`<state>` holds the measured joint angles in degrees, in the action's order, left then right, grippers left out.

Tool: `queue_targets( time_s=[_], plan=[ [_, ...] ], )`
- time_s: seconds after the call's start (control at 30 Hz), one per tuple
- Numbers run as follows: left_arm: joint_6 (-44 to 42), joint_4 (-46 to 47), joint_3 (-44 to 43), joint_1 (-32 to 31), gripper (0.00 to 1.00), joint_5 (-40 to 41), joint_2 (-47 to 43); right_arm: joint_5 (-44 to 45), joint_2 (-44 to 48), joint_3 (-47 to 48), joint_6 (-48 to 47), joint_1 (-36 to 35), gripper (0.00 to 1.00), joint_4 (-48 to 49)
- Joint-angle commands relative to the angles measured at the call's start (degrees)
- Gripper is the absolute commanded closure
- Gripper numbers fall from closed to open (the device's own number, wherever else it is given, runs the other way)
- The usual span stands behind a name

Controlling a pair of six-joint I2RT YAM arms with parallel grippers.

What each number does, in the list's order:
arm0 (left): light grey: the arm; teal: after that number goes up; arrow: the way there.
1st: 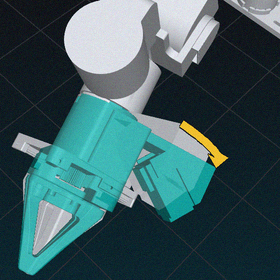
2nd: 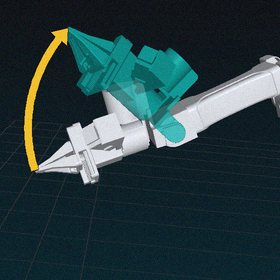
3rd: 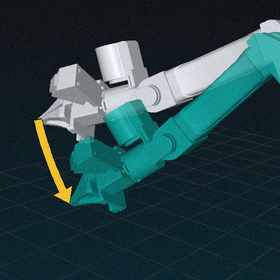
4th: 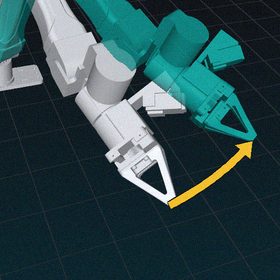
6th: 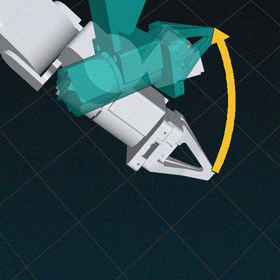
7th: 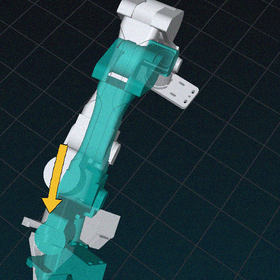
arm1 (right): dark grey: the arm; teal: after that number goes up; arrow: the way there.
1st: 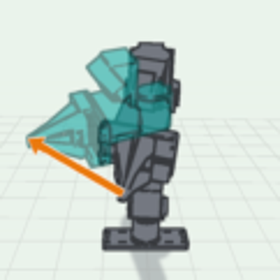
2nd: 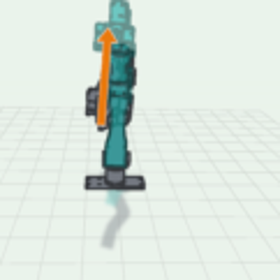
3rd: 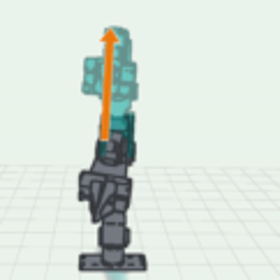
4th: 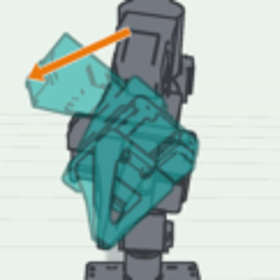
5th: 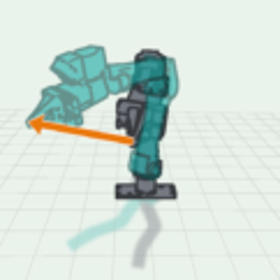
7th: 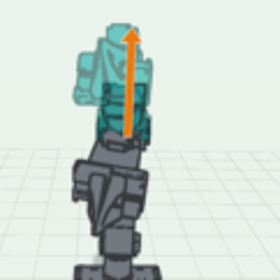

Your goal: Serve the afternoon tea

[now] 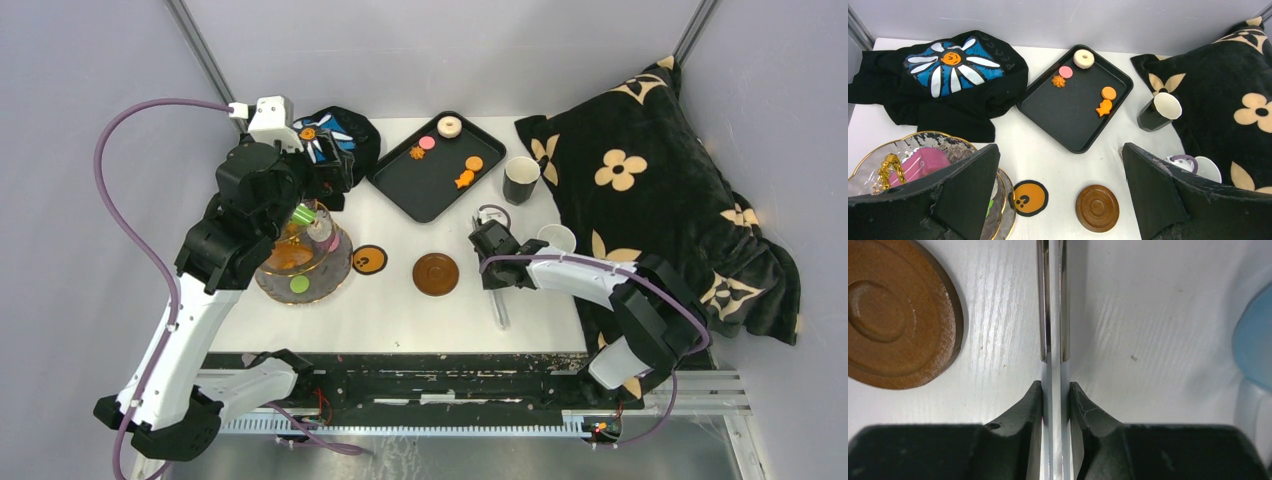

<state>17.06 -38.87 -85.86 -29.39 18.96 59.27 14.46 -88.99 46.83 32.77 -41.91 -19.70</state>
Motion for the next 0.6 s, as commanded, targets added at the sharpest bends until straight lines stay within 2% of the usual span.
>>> queue_targets(
  time_s=[0.0, 0.1, 0.2, 0.4, 0.57],
  plan=[
    [2.51, 2.31, 0.21, -0.06, 0.01, 0.27, -1.21, 0.14, 5.28, 6.08, -5.70, -0.12, 0.92, -4.85],
    [2.44, 2.39, 0.39, -0.01, 0.01, 0.40, -1.59, 0.15, 6.83, 9.21, -8.04, -0.06, 0.98, -7.79],
    [2.66, 2.63, 0.71, -0.08, 0.01, 0.13, -1.80, 0.47, 6.55, 13.87, -10.46, 0.37, 0.98, -11.28],
    [2.64, 2.51, 1.07, -0.14, 0.01, 0.09, -2.39, -3.50, -1.07, 28.66, -14.25, 3.80, 0.97, -20.80],
    [2.45, 2.42, 0.72, -0.06, 0.01, 0.23, -2.66, -8.02, -6.19, 35.83, -13.23, 7.65, 0.97, -22.59]
  ],
)
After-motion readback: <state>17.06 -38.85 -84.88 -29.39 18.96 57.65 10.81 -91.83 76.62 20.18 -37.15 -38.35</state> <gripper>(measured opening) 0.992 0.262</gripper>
